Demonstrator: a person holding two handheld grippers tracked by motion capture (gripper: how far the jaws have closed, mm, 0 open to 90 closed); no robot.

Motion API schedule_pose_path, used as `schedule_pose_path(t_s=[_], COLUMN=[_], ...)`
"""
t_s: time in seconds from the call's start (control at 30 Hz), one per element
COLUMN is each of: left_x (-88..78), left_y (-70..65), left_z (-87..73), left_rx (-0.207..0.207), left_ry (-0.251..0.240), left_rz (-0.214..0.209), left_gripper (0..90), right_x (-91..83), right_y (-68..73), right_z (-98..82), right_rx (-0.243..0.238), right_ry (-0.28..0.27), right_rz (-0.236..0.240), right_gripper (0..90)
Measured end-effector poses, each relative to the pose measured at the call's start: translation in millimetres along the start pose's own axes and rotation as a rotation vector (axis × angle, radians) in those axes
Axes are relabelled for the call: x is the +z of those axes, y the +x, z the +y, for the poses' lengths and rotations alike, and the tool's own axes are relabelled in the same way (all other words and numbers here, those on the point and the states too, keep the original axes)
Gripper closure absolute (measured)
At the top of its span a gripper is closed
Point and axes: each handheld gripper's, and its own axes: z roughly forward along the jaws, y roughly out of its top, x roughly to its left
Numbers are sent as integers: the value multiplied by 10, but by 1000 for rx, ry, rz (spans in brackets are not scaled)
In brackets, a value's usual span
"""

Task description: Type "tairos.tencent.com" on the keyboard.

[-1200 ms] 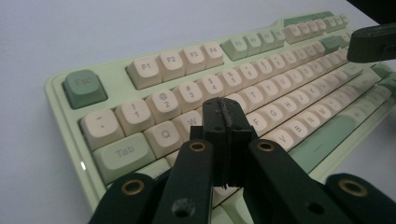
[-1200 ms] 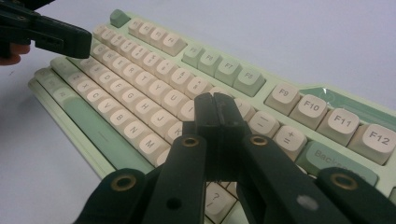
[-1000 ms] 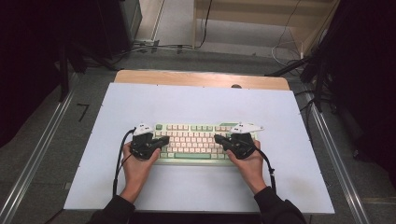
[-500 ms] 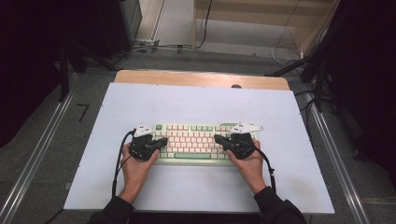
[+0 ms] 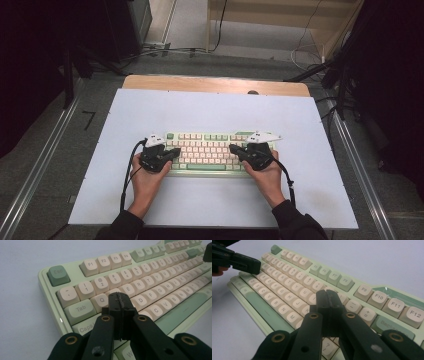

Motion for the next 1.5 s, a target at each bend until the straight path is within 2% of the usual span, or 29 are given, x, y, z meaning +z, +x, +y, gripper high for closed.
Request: schedule_pose_path(t_s=[0.1, 0.2, 0.33, 0.63, 0.87, 1.5], left_x=[17, -11, -42, -51, -49, -52], left_y=[-17, -27, -21, -21, -20, -32], left_z=[3, 10, 23, 23, 28, 30], left_rx=[16, 23, -2, -7, -16, -11], left_ry=[15, 0, -33, -55, -60, -58], left_rz=[13, 7, -10, -17, -35, -42], left_gripper=[900, 900, 900, 900, 900, 900], right_x=[5, 8, 10, 33, 55, 191], right_y=[0, 4, 1, 10, 21, 74], right_z=[-2, -3, -2, -2, 1, 36], right_rx=[-1, -2, -1, -5, -5, -21], right_ry=[3, 5, 3, 6, 10, 23], right_rz=[-1, 1, 0, 1, 0, 6], right_gripper=[881, 881, 881, 881, 881, 881])
